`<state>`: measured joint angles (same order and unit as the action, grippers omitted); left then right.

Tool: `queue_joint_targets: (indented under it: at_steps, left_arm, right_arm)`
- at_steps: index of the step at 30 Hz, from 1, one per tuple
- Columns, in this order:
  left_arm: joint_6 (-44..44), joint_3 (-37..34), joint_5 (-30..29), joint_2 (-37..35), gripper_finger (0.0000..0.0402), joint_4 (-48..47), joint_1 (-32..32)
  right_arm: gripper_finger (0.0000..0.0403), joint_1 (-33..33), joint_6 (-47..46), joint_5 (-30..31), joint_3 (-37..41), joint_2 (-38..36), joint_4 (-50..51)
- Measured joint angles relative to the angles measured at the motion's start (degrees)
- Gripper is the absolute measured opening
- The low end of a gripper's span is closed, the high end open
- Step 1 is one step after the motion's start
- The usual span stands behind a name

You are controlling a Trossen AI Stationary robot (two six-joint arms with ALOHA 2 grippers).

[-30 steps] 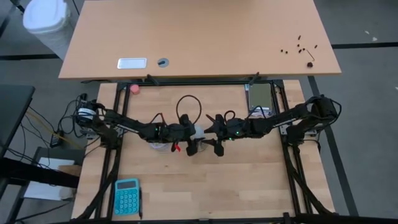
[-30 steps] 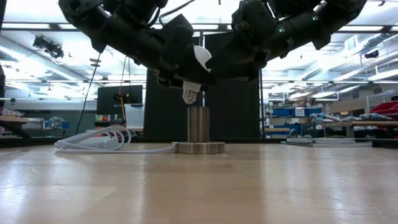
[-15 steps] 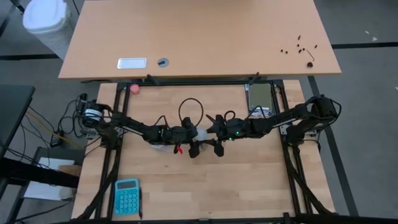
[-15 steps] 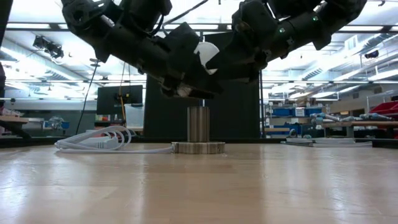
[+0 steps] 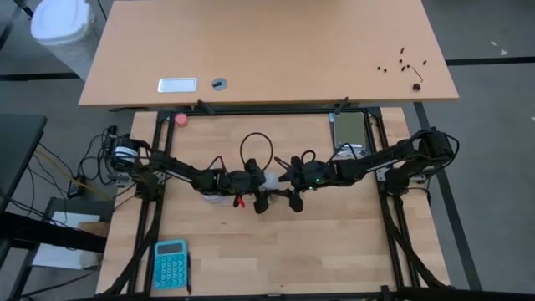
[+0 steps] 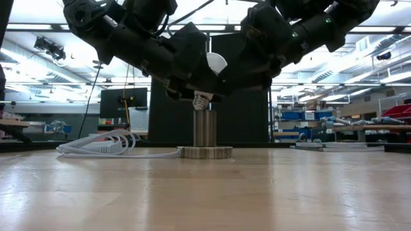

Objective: Screw lightbulb
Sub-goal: Insert the lightbulb into the lamp holder

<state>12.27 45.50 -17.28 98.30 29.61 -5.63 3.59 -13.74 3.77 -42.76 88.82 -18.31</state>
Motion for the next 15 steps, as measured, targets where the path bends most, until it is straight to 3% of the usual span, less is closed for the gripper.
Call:
queue_joint_targets:
  at_steps: [15]
  left_arm:
    - [-2.58, 0.02, -1.03, 0.00, 0.0243, -0.24, 0.00]
  right_arm:
    - [0.0230, 0.18, 0.18, -0.18, 0.00, -0.02, 0.11]
